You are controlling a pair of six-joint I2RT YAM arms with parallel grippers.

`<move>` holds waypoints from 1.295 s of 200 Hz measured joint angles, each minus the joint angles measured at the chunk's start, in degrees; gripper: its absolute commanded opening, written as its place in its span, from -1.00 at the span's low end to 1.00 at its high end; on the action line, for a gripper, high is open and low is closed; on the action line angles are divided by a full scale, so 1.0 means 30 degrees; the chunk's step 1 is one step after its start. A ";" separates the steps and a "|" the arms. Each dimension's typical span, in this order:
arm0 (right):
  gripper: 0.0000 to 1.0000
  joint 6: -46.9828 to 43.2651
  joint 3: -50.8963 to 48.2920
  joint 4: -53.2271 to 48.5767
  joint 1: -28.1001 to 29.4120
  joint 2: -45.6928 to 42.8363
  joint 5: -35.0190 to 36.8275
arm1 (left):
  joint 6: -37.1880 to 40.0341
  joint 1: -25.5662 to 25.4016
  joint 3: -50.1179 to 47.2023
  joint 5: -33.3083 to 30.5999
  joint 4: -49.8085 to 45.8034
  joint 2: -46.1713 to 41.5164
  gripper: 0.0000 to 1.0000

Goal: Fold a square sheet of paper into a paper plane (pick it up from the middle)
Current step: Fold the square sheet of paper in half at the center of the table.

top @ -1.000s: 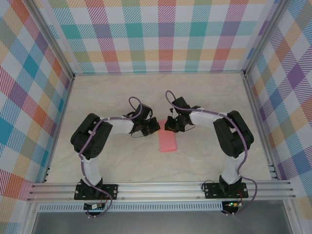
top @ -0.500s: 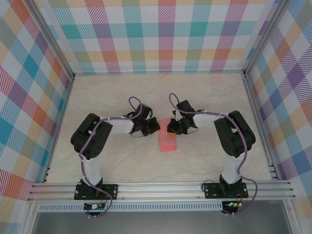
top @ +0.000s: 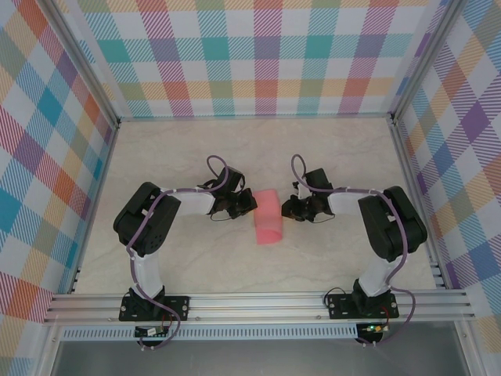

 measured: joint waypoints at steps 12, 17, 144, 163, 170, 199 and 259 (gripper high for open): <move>-0.70 0.0022 -0.0036 -0.0364 -0.0087 -0.0510 0.0000 | 0.0000 0.0000 0.0000 0.0000 0.0007 0.0015 -0.90; -0.70 0.0073 -0.0029 -0.0408 -0.0087 -0.0780 -0.0007 | 0.0000 0.0000 0.0000 0.0007 0.0000 0.0015 -0.90; -0.74 0.1836 0.3650 0.0670 0.1282 0.3147 -0.1239 | -0.0007 -0.0007 0.0248 0.0000 -0.0423 0.0087 -0.92; -0.74 0.2106 0.3650 0.0648 0.1188 0.3249 -0.0546 | -0.0015 -0.0015 0.0240 0.0007 -0.0430 0.0087 -0.92; -0.74 0.2193 0.3643 0.0663 0.1144 0.3257 -0.0291 | -0.0015 -0.0015 0.0240 0.0000 -0.0430 0.0087 -0.91; -0.75 0.2754 0.3206 0.1341 0.0831 0.3206 -0.0022 | -0.0015 -0.0022 0.0240 -0.0015 -0.0430 0.0095 -0.92; -0.73 0.3024 0.2339 0.1027 -0.0036 0.1348 0.2208 | -0.0015 -0.0022 0.0240 0.0000 -0.0408 0.0124 -0.92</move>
